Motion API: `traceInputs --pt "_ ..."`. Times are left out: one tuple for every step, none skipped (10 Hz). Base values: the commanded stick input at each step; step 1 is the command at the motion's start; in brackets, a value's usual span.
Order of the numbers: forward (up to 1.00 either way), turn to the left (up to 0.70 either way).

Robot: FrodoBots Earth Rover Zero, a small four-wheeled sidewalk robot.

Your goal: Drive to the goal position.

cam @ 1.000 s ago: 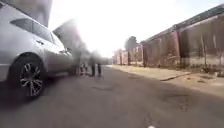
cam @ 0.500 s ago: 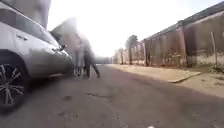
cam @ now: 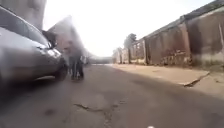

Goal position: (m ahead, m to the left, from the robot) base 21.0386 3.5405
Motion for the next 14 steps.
traceInputs --pt "1.00 0.00" --pt "1.00 0.00" --pt "1.00 0.00" --pt "1.00 0.00" --pt "1.00 0.00" --pt "1.00 0.00" --pt "1.00 0.00" --pt "1.00 0.00" --pt "1.00 0.00" --pt "1.00 0.00" --pt "1.00 0.00" --pt "1.00 0.00" --pt "1.00 0.00" --pt "1.00 0.00"
